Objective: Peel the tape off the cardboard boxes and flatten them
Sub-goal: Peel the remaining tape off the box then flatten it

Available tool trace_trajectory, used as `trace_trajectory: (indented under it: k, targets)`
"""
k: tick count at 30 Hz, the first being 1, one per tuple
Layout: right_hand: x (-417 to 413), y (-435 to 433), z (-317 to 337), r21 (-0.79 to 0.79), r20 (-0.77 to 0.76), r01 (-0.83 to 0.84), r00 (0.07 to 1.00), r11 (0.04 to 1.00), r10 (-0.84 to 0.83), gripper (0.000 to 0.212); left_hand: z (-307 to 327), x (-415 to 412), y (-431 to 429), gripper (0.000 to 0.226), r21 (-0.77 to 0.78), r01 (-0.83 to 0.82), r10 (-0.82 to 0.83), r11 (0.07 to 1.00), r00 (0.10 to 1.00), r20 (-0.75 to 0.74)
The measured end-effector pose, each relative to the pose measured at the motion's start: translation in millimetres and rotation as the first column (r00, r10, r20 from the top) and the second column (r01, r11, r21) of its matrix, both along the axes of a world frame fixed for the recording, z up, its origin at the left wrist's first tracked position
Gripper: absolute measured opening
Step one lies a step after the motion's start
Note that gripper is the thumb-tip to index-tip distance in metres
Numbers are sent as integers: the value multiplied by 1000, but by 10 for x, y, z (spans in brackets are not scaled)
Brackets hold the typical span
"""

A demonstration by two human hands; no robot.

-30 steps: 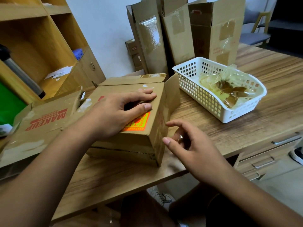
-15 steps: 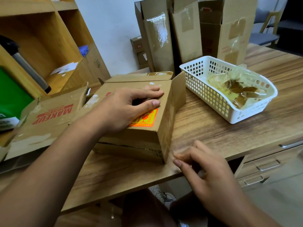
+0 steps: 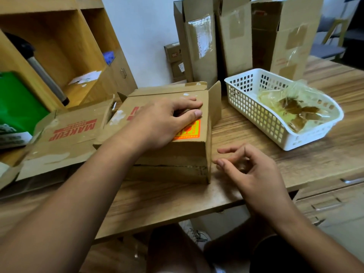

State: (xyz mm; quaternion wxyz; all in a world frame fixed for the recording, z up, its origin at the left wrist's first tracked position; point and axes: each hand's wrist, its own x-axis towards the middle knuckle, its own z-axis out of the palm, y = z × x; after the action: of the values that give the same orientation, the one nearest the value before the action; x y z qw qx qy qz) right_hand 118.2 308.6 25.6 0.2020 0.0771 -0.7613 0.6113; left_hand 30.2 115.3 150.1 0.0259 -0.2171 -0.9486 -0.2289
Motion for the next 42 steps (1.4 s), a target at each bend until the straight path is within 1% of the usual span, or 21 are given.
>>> trace_trajectory:
  k: [2, 4, 7, 9, 13, 19, 21, 23, 25, 26, 27, 30, 31, 33, 35, 36, 37, 38, 39, 40, 42]
  targets:
    - [7, -1, -12, -59, 37, -29, 999, 998, 31, 22, 5, -2, 15, 39, 4, -18, 18, 1000, 1000, -5]
    - [-2, 1, -5, -108, 62, -46, 997, 993, 53, 32, 4, -9, 29, 39, 11, -25, 25, 1000, 1000, -14]
    - [-7, -5, 30, -248, 91, -112, 986, 962, 139, 39, 1, -19, 40, 39, 20, -28, 28, 999, 1000, -10]
    - [6, -5, 41, -270, 86, -148, 980, 952, 177, 46, 4, -15, 45, 39, 23, -30, 30, 999, 1000, -8]
    - [132, -3, 0, -175, 62, -143, 986, 974, 156, 38, 20, -4, 58, 38, 25, -44, 43, 999, 999, 10]
    - [390, 47, -16, -24, 18, -147, 989, 989, 148, 49, 21, -7, 68, 38, 24, -52, 52, 998, 998, 23]
    - [381, 71, 4, -5, 14, -143, 990, 990, 143, 50, 18, -6, 68, 38, 24, -54, 54, 998, 998, 25]
    - [348, 71, 57, -15, 21, -141, 990, 990, 141, 45, 18, 0, 66, 38, 26, -56, 55, 998, 998, 22]
    - [281, 47, 99, -18, 44, -135, 990, 991, 136, 31, 22, 7, 76, 38, 4, -67, 67, 998, 998, 0]
    - [245, 34, 108, -26, 67, -134, 989, 991, 135, 25, 24, 13, 87, 39, -12, -76, 76, 997, 997, -15]
    - [206, 23, 108, -19, 90, -130, 987, 991, 131, 27, 27, 19, 101, 39, -26, -87, 87, 996, 996, -29]
    - [71, 22, 82, 117, 71, -68, 996, 991, 59, 57, 30, 31, 143, 38, -61, -121, 117, 991, 991, -71]
    - [23, 31, 82, 180, 37, -46, 999, 983, 40, 60, 35, 35, 156, 38, -70, -141, 134, 988, 987, -93]
    - [-60, 53, 94, 297, -39, -1, 999, 955, 14, 50, 42, 46, 176, 36, -94, -203, 184, 975, 967, -177]
    - [-124, 71, 101, 335, -79, 23, 997, 942, 3, 37, 52, 87, 175, 32, -110, -239, 193, 965, 927, -321]
    - [-148, 77, 97, 329, -81, 25, 997, 944, 2, 34, 55, 110, 156, 31, -97, -215, 165, 972, 914, -370]
    - [-171, 81, 91, 322, -82, 28, 997, 947, -1, 31, 62, 127, 124, 31, -82, -164, 123, 983, 920, -373]
    - [-195, 86, 84, 313, -78, 31, 997, 949, -7, 29, 70, 133, 74, 34, -75, -104, 74, 992, 941, -329]
    - [-218, 94, 79, 302, -71, 38, 997, 953, -18, 26, 85, 143, 25, 41, -91, -50, 26, 995, 969, -247]
    - [-243, 109, 73, 291, -62, 47, 998, 955, -31, 22, 89, 146, -21, 50, -132, -1, -18, 991, 990, -143]
    - [-285, 132, 63, 277, -38, 58, 998, 959, -49, 15, 88, 168, -82, 64, -220, 82, -77, 972, 997, 31]
